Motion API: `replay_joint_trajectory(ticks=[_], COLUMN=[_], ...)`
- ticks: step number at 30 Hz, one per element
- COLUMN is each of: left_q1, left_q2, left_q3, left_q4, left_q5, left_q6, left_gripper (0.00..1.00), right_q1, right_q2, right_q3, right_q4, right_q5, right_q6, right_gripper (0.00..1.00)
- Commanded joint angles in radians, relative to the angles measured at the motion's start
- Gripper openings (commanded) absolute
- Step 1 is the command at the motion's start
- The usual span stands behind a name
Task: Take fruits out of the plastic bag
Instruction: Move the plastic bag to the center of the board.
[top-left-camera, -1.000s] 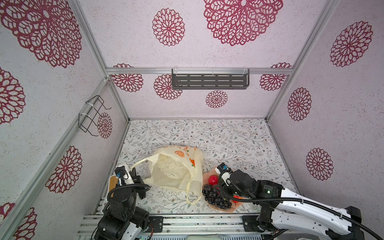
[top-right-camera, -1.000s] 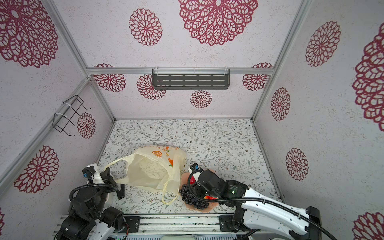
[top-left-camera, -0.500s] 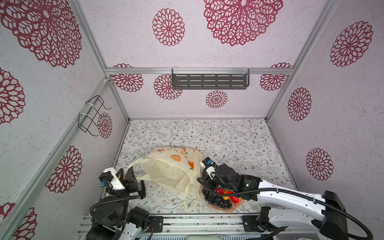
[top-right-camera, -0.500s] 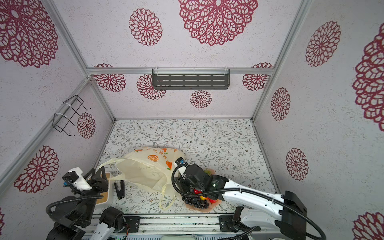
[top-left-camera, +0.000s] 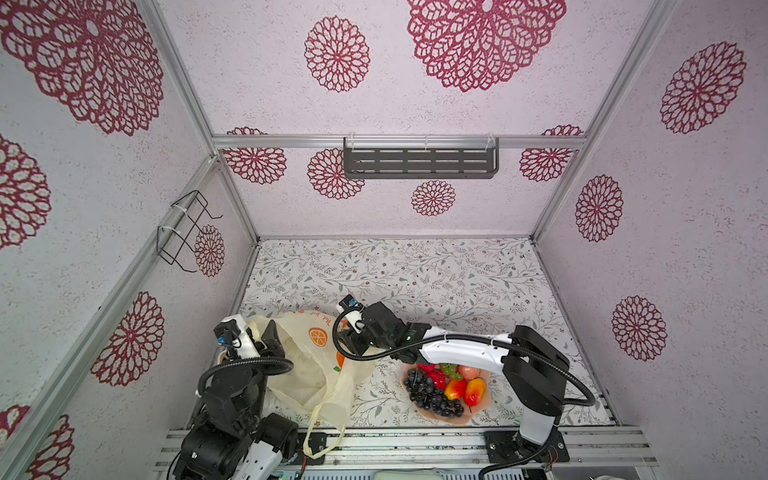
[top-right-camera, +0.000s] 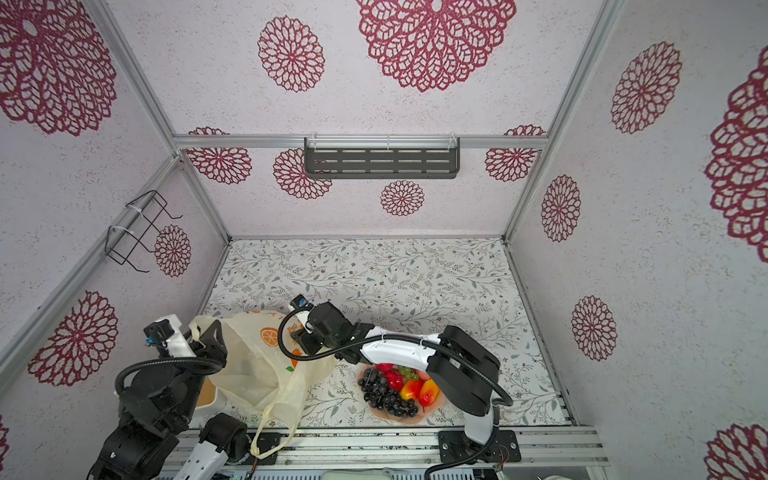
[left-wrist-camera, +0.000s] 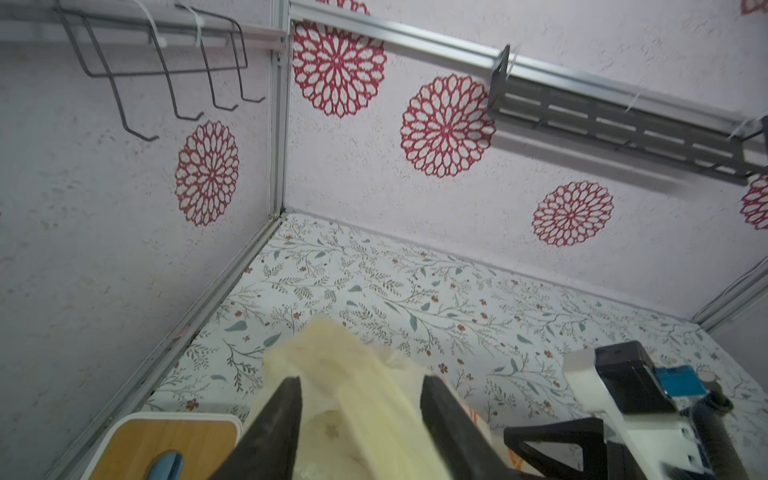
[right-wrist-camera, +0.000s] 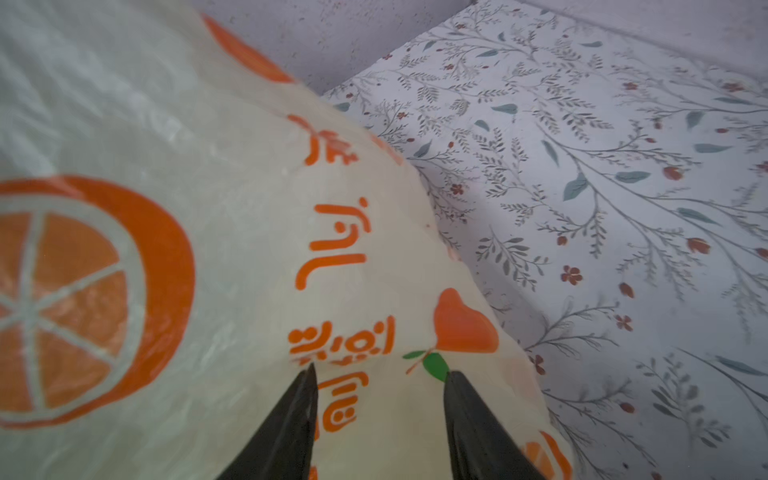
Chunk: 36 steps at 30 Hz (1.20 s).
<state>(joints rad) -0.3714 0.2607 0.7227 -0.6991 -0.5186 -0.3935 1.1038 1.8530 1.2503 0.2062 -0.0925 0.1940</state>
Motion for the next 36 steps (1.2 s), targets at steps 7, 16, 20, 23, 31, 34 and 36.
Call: replay_joint_trajectory(ticks=[7,16,20,23,31,34,36], left_q1=[0.006,0.006,0.006,0.005,0.006,0.006,0.005], left_q2=[-0.1,-0.109,-0.117,-0.116,-0.032,0.077,0.161], left_q3=[-0.026,0.017,0.027,0.022,-0.07,-0.094,-0.104], left_q4=[-0.008,-0.041,-0.041,-0.018,0.181,0.316,0.397], left_q5=[-0.026,0.021,0.023,0.009,-0.06,-0.088,-0.151], left_q6=[-0.047,-0.05,-0.035,-0.027,-0.024,0.002,0.03], left_gripper=[0.57,0.65,0.67,0.67,0.68,0.68,0.69], right_q1=[0.018,-0.113,-0.194,-0.248,-0.347,-0.348,-0.349], right_q2=[0.222,0.429,0.48,0.496,0.495,0.403,0.302], right_q3=[0.191,0.441,0.558,0.617,0.782,0.779,0.694], right_q4=[-0.018,-0.298,-0.432,-0.48,-0.585,-0.604,-0.557], right_q5=[-0.242,-0.032,0.07,0.121,0.19,0.155,0.146], right_q6=[-0.07,-0.076,-0.1,-0.126,-0.218,-0.242,-0.223], right_gripper=[0.5,0.48,0.48,0.49,0.53,0.56,0.58])
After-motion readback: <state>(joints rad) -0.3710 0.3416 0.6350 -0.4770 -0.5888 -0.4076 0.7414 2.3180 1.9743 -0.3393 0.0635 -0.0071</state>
